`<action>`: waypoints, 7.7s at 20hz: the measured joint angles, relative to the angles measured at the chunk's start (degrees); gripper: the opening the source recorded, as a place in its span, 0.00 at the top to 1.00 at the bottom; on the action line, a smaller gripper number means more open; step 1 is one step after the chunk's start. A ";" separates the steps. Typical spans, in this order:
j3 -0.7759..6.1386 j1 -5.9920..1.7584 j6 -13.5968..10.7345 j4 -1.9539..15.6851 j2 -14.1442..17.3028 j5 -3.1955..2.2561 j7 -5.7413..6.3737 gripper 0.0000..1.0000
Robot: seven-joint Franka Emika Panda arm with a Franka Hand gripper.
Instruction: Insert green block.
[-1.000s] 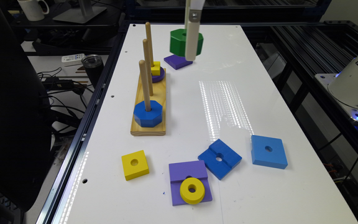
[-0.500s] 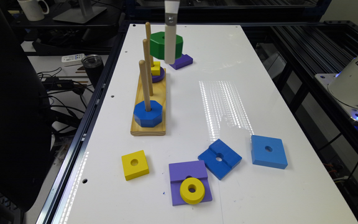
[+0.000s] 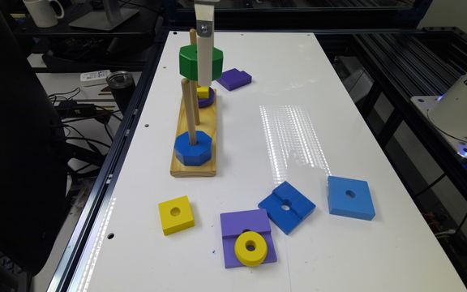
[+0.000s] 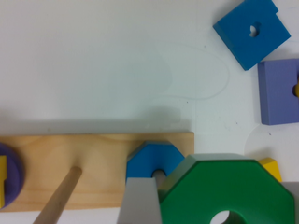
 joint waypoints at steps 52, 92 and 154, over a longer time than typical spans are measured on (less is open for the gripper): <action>0.63 -1.35 2.41 2.49 2.85 0.00 -1.24 1.00; 0.07 -1.46 3.97 2.93 5.12 -0.27 -1.51 1.00; 0.63 -0.42 4.16 3.89 6.72 -1.55 -0.26 1.00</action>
